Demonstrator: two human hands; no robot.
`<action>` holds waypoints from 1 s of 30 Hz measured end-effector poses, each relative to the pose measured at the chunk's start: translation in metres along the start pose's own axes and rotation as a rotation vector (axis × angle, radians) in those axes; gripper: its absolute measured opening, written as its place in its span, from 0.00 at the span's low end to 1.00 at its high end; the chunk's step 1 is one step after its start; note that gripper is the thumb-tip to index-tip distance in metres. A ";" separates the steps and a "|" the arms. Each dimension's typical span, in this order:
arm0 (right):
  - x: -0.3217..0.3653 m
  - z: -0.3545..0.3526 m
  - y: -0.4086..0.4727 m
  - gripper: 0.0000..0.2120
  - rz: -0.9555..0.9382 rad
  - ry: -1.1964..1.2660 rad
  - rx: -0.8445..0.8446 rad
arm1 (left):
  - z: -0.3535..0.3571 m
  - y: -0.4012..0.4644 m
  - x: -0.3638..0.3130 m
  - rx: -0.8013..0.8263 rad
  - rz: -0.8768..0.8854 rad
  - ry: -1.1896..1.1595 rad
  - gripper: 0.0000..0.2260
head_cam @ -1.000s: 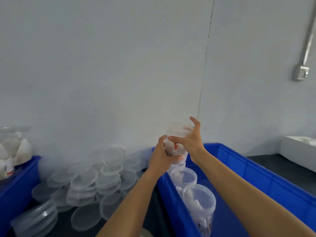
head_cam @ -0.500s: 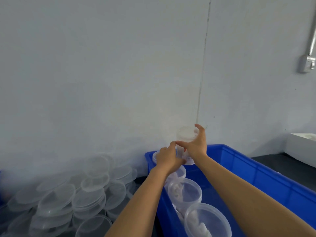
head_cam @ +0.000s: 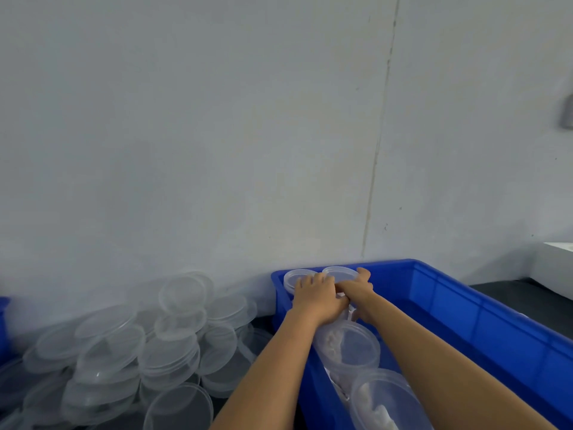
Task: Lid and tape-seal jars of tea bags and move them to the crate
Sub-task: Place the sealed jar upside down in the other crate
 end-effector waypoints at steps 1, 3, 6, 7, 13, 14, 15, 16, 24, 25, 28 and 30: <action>-0.001 0.000 0.000 0.41 0.029 -0.010 -0.007 | 0.001 0.000 0.000 0.009 -0.006 0.009 0.23; -0.003 0.000 -0.002 0.33 0.090 0.006 -0.018 | 0.001 -0.003 -0.001 0.007 -0.005 0.018 0.24; -0.001 0.000 -0.010 0.30 0.135 0.024 0.001 | -0.004 -0.009 -0.002 -0.035 0.005 -0.013 0.24; 0.002 -0.001 -0.015 0.31 0.134 0.008 0.002 | -0.008 -0.013 -0.002 -0.059 0.014 -0.033 0.23; 0.053 -0.025 -0.062 0.23 -0.121 -0.134 -0.163 | -0.062 -0.053 0.014 -0.129 -0.024 -0.203 0.14; 0.062 -0.024 -0.074 0.22 -0.166 -0.067 -0.147 | -0.074 -0.065 0.017 -0.142 -0.051 -0.223 0.13; 0.069 -0.023 -0.085 0.20 -0.192 0.003 -0.118 | -0.082 -0.075 0.019 -0.162 -0.067 -0.238 0.12; 0.075 -0.018 -0.100 0.18 -0.206 0.078 -0.071 | -0.091 -0.089 0.022 -0.186 -0.084 -0.252 0.12; 0.083 0.088 -0.258 0.14 -0.252 0.373 0.362 | -0.118 -0.242 0.049 -0.303 -0.175 -0.382 0.11; 0.078 0.103 -0.277 0.14 -0.269 0.369 0.385 | -0.119 -0.262 0.055 -0.309 -0.204 -0.396 0.11; 0.060 0.141 -0.324 0.15 -0.326 0.365 0.409 | -0.121 -0.320 0.073 -0.341 -0.295 -0.426 0.12; 0.043 0.164 -0.350 0.16 -0.349 0.349 0.411 | -0.118 -0.356 0.086 -0.353 -0.370 -0.425 0.13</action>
Point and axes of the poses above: each hand's wrist, its own y-axis towards the middle knuckle, its own z-axis out of the palm, x = y × z, the point moved 5 cm from there along y, towards the middle knuckle, and after that the axes turned 14 degrees about -y, right-handed, at the moved point
